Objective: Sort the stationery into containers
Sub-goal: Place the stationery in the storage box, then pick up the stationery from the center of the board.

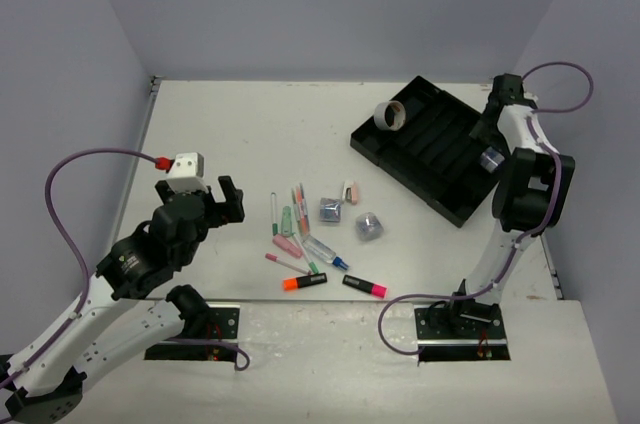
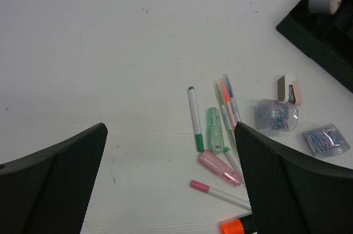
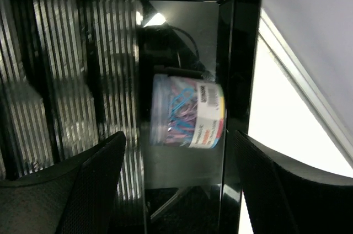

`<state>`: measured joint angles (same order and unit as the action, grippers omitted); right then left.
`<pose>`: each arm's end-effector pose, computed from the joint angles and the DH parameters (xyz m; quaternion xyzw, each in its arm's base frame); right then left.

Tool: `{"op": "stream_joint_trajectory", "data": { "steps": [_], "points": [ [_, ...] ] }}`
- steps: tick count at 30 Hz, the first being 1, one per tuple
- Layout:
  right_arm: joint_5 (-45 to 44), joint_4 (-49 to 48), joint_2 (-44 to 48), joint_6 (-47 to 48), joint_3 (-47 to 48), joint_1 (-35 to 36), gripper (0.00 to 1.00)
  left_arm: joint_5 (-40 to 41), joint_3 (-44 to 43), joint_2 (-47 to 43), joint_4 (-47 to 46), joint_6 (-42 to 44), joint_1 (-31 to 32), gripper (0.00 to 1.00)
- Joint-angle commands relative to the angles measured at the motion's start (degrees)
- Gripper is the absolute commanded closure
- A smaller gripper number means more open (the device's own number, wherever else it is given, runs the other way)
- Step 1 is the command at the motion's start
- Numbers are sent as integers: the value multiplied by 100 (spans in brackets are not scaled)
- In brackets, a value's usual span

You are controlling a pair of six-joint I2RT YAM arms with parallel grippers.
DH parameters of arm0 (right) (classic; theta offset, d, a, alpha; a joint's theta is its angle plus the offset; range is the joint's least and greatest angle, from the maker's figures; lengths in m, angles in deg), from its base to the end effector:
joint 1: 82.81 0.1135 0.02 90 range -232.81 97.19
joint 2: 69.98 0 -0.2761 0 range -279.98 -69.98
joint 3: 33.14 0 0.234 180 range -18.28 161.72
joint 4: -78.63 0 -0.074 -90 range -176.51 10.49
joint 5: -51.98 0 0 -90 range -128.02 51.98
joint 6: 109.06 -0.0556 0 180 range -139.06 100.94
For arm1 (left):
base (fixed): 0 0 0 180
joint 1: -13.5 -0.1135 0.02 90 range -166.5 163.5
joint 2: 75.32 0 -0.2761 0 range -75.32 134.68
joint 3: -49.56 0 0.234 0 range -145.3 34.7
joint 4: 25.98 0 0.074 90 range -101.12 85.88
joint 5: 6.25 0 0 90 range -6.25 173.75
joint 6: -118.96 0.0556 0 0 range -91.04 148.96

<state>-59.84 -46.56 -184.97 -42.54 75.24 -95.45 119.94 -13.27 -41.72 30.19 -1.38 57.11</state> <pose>0.4143 -0.1141 0.2265 0.3394 0.8902 -0.1597 0.2586 0.0952 -0.0453 0.3267 -0.0677 0.8236 -0.0875 0.5563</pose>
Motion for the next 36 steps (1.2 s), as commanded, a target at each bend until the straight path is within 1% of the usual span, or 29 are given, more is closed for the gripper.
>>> {"op": "stream_joint_trajectory", "data": {
  "steps": [1, 4, 7, 8, 11, 13, 15, 17, 18, 24, 31, 36],
  "points": [
    [-164, 164, 632, -4, 244, 483, 20, 55, 24, -50, -176, 126, -29, 0],
    [-241, 269, 1017, 34, 272, 1087, 20, 79, 15, -31, -176, 119, -26, 0],
    [-210, 294, 1418, 174, 113, 2036, 20, 92, 15, 19, -160, 108, -28, 0],
    [-105, 253, 1576, 239, -10, 2347, 20, 98, 15, 37, -166, 108, -29, 0],
    [133, 14, 1934, 857, -532, 3177, 20, 82, 15, 59, -176, 116, -20, 0],
    [185, 89, 1993, 971, -755, 3854, 20, 62, 17, 68, -194, 126, -28, 0],
    [409, 146, 2118, 954, -1076, 4290, 21, 47, 24, 77, -194, 126, -29, 0],
    [658, 154, 2234, 837, -1315, 4402, 22, 47, 24, 77, -194, 126, -29, 0],
    [864, 129, 2336, 660, -1570, 4713, 23, 47, 32, 85, -202, 134, -29, 0],
    [1013, 213, 2345, 188, -2276, 5288, 24, 70, 18, 155, -191, 126, -37, 0],
    [1132, 70, 2198, 63, -2879, 5415, 24, 152, 15, 191, -129, 67, -29, 0],
    [1335, -32, 2138, 46, -3015, 5457, 32, 170, -3, 263, -106, 55, -29, 0]
  ]
}}
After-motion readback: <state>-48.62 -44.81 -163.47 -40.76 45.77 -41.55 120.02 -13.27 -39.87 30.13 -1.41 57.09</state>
